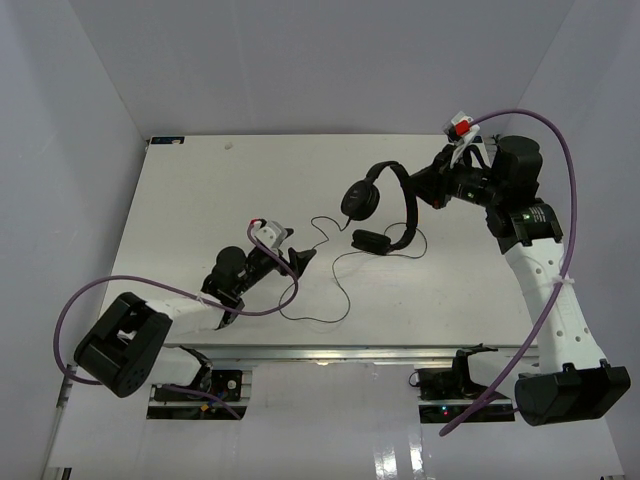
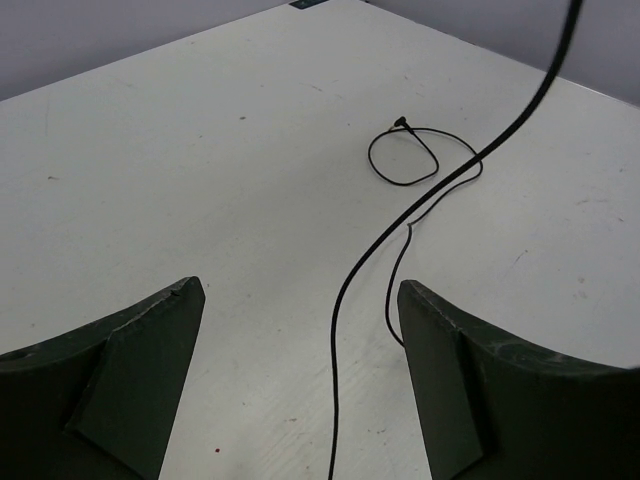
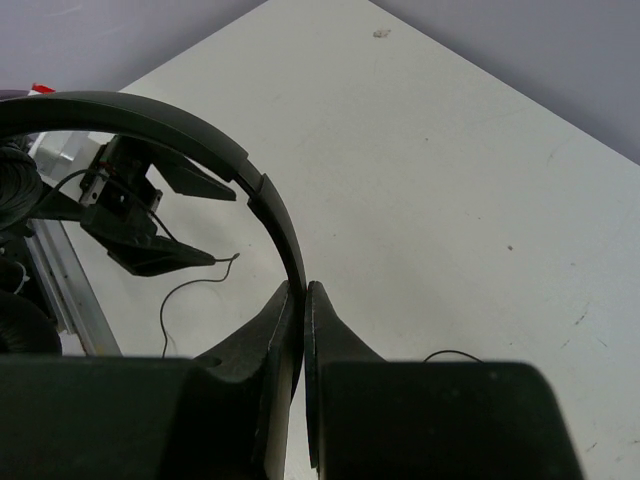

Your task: Wrap the headphones

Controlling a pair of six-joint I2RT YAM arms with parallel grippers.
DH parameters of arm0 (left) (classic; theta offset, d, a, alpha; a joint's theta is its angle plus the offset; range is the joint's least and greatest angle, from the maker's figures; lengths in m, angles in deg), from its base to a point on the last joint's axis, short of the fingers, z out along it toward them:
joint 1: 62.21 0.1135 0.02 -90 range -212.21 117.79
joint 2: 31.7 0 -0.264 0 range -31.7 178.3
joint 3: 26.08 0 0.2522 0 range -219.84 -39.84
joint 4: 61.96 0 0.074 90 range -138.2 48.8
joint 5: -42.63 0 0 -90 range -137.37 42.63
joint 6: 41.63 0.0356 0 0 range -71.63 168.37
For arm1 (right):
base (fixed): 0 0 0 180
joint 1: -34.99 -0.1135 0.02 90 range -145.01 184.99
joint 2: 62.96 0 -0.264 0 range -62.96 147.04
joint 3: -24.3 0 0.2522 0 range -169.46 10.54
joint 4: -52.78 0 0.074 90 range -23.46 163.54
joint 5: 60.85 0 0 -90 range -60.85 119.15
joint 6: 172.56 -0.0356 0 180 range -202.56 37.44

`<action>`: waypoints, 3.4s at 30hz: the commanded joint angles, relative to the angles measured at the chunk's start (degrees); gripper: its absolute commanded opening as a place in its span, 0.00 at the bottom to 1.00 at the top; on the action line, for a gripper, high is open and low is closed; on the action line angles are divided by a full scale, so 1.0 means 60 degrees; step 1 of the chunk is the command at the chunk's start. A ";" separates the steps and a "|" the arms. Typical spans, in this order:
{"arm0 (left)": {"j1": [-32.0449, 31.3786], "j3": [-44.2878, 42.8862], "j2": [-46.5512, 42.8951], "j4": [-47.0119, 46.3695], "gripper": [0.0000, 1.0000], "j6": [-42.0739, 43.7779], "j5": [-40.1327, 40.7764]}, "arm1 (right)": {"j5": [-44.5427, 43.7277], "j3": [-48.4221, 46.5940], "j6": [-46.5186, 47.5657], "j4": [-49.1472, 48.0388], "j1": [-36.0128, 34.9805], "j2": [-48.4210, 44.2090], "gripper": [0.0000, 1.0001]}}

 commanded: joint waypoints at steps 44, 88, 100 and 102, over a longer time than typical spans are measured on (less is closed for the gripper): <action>-0.0049 0.0876 -0.0984 -0.0148 0.00 -0.0184 -0.1050 | 0.0655 -0.0860 -0.0123 0.0383 0.0335 -0.0506 0.08; 0.1177 -0.6651 -0.3070 0.9632 0.00 0.2722 -0.2546 | -0.9294 0.0555 0.3344 0.0318 -0.4016 0.2534 0.08; 0.1137 -0.7425 -0.2358 0.9714 0.00 0.3225 -0.2391 | -0.6316 0.0630 0.3509 0.0136 -0.4837 0.2561 0.08; 0.1137 -0.7440 -0.2134 0.9607 0.00 0.3494 -0.1774 | -0.5923 0.0910 0.3799 0.0090 -0.4866 0.2121 0.08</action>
